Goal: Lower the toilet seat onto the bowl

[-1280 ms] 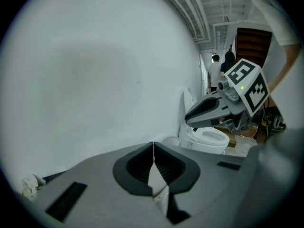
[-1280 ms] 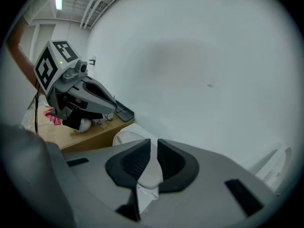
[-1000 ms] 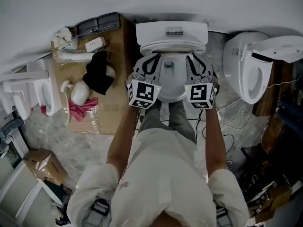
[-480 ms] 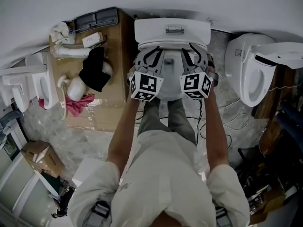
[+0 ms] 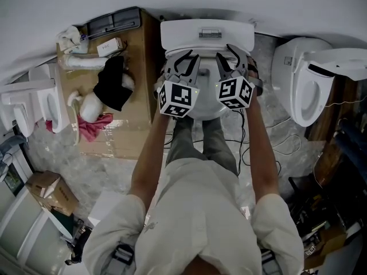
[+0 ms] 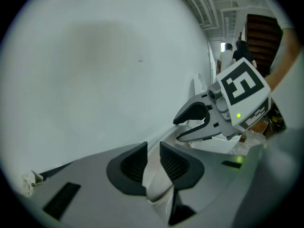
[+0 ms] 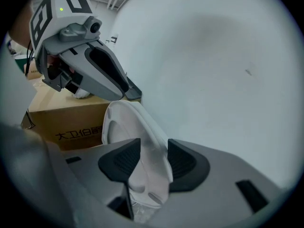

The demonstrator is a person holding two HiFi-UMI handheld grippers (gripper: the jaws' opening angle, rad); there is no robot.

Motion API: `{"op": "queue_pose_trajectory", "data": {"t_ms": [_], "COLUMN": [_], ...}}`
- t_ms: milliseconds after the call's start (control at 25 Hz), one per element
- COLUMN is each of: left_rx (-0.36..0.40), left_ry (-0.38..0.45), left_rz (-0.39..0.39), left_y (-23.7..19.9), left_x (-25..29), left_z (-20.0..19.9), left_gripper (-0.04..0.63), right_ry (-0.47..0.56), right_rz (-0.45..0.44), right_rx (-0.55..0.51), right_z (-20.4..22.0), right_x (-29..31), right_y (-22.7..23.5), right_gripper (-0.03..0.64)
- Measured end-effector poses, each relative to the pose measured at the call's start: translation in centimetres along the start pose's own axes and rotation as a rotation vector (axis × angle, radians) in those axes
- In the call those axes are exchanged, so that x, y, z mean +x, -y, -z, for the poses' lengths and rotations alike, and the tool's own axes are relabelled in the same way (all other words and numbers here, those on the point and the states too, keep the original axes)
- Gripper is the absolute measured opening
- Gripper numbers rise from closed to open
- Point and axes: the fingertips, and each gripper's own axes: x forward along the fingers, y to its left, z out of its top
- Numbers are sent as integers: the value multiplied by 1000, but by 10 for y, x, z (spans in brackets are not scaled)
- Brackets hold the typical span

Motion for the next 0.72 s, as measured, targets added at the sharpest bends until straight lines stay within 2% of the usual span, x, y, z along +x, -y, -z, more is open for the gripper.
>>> {"op": "queue_pose_trajectory", "data": {"t_ms": [520,720], "left_rx": [30,37], "left_ry": [4,5], "left_rz": [32,58], "left_y": [2,5], "left_x": [-5,-9], "left_z": [8,14], "left_gripper": [97,103], "right_ry": [-21,-34], "right_rz": [92,117], "right_rx": [86,97], "right_z": [8,11], "right_x": [-12,-20], "right_y": [-6,-11], "right_gripper": [184,152]}}
